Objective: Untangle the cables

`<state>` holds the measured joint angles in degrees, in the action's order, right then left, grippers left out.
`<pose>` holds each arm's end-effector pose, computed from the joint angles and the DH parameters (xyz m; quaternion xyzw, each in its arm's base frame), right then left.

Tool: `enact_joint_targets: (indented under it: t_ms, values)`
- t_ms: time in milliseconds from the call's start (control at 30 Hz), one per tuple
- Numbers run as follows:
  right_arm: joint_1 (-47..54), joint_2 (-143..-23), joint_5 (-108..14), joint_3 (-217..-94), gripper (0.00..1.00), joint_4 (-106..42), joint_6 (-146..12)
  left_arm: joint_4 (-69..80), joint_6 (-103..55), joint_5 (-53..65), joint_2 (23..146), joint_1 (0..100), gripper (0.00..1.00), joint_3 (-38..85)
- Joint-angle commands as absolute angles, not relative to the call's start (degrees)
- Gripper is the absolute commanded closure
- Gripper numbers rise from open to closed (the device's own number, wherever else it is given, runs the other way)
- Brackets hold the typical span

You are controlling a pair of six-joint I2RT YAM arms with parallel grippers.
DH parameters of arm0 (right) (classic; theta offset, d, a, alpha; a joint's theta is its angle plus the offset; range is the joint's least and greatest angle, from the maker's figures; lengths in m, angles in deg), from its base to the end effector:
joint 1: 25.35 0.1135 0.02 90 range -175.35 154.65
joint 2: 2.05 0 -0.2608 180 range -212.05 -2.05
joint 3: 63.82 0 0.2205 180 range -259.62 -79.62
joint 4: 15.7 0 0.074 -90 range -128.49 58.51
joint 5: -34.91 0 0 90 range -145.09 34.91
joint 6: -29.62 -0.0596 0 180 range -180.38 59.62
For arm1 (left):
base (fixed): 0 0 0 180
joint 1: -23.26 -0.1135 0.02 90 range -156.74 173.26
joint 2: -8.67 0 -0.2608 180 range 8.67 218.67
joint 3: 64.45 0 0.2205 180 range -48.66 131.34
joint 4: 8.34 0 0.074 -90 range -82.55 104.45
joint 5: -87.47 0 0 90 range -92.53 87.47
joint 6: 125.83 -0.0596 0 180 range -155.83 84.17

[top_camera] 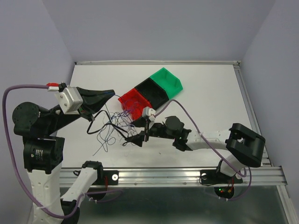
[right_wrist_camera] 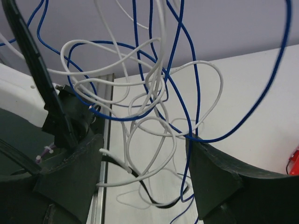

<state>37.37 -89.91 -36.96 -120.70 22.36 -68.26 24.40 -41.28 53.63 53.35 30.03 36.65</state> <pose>0.1343 0.3009 0.2767 -0.4059 0.5260 0.5128 0.5437 0.0485 -0.0556 0.5236 0.4432 0.4379 -0.2660 0.7356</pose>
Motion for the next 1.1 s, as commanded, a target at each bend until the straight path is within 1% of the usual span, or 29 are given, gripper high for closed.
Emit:
enact_joint_targets:
  t_ms: [0, 133, 167, 233, 333, 367, 467, 500, 533, 600, 633, 733, 767, 800, 833, 867, 933, 967, 1067]
  values:
    - [37.7, -94.1, -32.9, -128.0, 0.24, 26.3, -69.8, 21.1, -40.5, 54.5, 52.4, 30.2, 1.00, 36.7]
    - [37.7, -97.0, -31.5, -130.1, 0.24, 28.8, -71.4, 20.7, -40.2, 54.7, 52.3, 30.2, 1.00, 36.5]
    - [37.7, -98.4, -29.7, -130.8, 0.29, 29.8, -71.9, 20.6, -40.1, 54.8, 52.3, 30.2, 1.00, 36.5]
    - [37.7, -99.5, -27.1, -132.6, 0.53, 30.1, -72.9, 20.5, -40.1, 54.6, 52.2, 30.2, 1.00, 36.4]
    - [37.8, -99.8, -25.9, -132.6, 0.54, 30.7, -73.9, 20.5, -40.6, 53.1, 52.1, 30.2, 1.00, 36.2]
    - [37.7, -99.4, -26.6, -132.1, 0.71, 31.0, -74.1, 20.5, -40.8, 52.6, 52.1, 30.2, 1.00, 36.2]
    - [37.7, -97.4, -30.8, -129.6, 0.96, 31.0, -74.0, 20.6, -41.4, 51.0, 52.2, 30.2, 1.00, 35.7]
    - [37.7, -96.5, -33.2, -128.9, 0.98, 30.7, -73.7, 20.9, -41.5, 47.4, 52.0, 30.2, 1.00, 36.1]
    - [37.7, -95.9, -33.2, -127.8, 0.98, 30.6, -73.5, 20.9, -42.3, 47.4, 52.0, 30.2, 1.00, 36.4]
    - [37.6, -94.8, -38.6, -123.9, 0.99, 28.7, -72.7, 21.6, -45.2, 38.0, 51.9, 30.2, 1.00, 37.8]
    - [37.5, -93.4, -43.5, -122.3, 1.00, 28.2, -72.8, 21.3, -46.4, 30.5, 52.0, 30.2, 1.00, 38.1]
    - [36.1, -90.6, -48.7, -115.8, 1.00, 25.8, -74.8, 20.1, -51.5, 18.3, 52.5, 30.2, 1.00, 38.2]
    - [35.7, -87.7, -53.1, -114.0, 0.99, 24.7, -75.3, 18.4, -53.0, 9.2, 52.9, 30.2, 1.00, 37.9]
    - [35.1, -86.0, -56.1, -111.4, 0.99, 21.9, -76.4, 17.0, -55.6, 3.8, 53.3, 30.2, 1.00, 36.9]
    - [34.9, -84.4, -63.4, -110.1, 0.99, 19.9, -77.1, 15.2, -57.2, -7.4, 53.5, 30.2, 1.00, 35.9]
    - [34.3, -80.6, -67.0, -109.2, 0.99, 17.6, -78.0, 10.3, -58.7, -12.7, 53.6, 30.2, 1.00, 34.7]
    - [33.2, -76.7, -74.8, -106.8, 0.99, 10.0, -81.5, 5.0, -62.3, -21.5, 53.4, 30.2, 1.00, 30.5]
    - [32.8, -74.7, -82.1, -106.2, 0.99, 7.3, -82.9, 1.2, -62.3, -21.5, 53.2, 30.2, 1.00, 29.3]
    - [31.3, -66.3, -90.6, -103.2, 0.99, -0.8, -87.9, 0.6, -62.3, -21.5, 53.0, 30.2, 1.00, 28.3]
